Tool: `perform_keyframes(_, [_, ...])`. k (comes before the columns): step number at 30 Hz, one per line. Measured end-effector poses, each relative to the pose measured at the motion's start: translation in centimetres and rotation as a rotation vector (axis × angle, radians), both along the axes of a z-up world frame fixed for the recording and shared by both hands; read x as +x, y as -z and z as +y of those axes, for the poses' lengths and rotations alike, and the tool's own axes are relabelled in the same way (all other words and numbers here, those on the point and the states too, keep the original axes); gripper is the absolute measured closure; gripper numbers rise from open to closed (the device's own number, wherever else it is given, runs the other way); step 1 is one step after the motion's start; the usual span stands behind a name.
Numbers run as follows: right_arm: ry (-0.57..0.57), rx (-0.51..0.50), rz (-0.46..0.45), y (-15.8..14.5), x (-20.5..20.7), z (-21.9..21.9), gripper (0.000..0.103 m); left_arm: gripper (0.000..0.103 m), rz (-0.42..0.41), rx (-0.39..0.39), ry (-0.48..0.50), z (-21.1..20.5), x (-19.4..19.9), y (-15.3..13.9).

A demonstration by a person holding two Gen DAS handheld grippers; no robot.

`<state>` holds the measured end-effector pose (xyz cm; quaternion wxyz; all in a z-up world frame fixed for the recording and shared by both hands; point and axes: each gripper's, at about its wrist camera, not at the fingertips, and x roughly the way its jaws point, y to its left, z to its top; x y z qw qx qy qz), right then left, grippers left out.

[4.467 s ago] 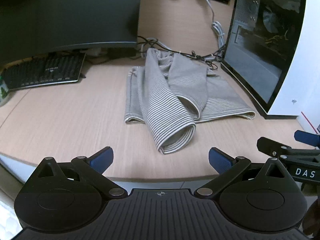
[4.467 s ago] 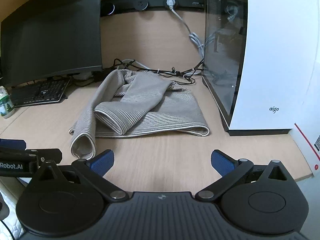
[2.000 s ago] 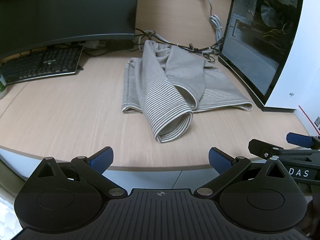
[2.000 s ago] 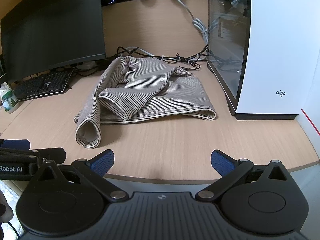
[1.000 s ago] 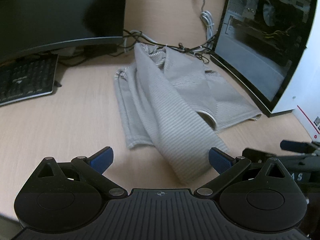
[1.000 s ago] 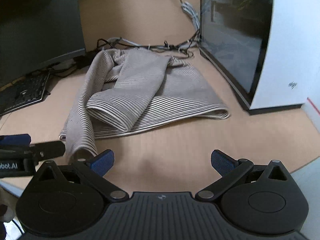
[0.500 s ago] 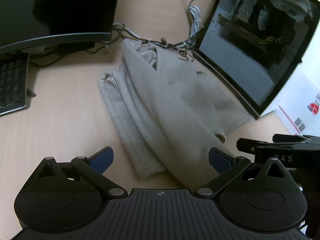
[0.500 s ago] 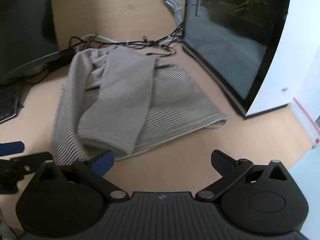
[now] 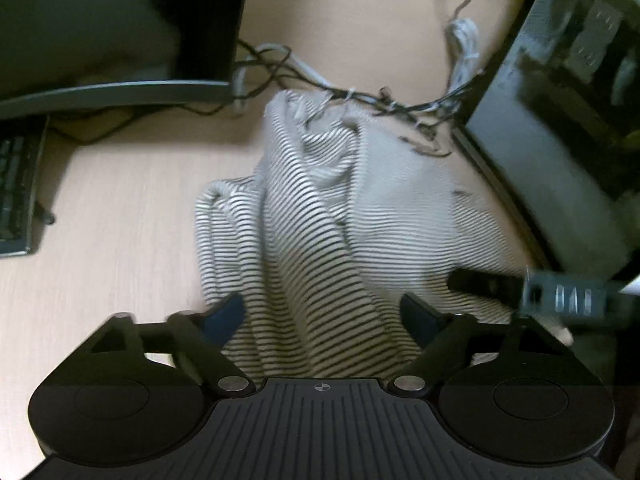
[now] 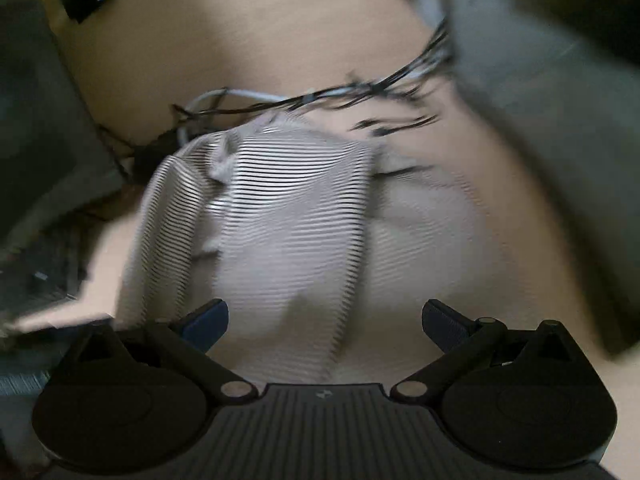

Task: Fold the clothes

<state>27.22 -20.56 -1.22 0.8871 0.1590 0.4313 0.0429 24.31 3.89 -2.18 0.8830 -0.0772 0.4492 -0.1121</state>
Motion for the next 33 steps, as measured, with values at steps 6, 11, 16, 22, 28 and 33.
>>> perform_keyframes(6, [-0.079, 0.142, 0.011, 2.3, 2.8, -0.9, 0.0, 0.064, 0.044, 0.089, -0.022, -0.5, 0.0, 1.2])
perform_keyframes(11, [-0.161, 0.136, 0.012, 2.5, 2.2, -0.8, 0.0, 0.09, 0.025, 0.144, -0.086, 2.8, 0.2, 0.4])
perform_keyframes(16, [-0.263, 0.177, 0.049, 2.7, -0.3, -0.2, 0.0, 0.092, -0.045, 0.269, -0.193, 10.7, 0.9, -2.5])
perform_keyframes(22, [-0.281, 0.02, 0.015, 3.1, -4.2, 3.4, 0.0, 0.095, -0.109, 0.402, -0.282, 18.8, 2.5, -4.3])
perform_keyframes(28, [-0.251, -0.041, 0.075, 3.2, -4.2, 5.5, 0.0, 0.082, -0.137, 0.373, -0.356, 22.2, 2.9, -4.5])
perform_keyframes(33, [-0.253, -0.144, 0.05, 1.5, -3.7, 6.4, 0.003, 0.036, -0.182, 0.143, -0.297, 21.5, -0.3, -6.8])
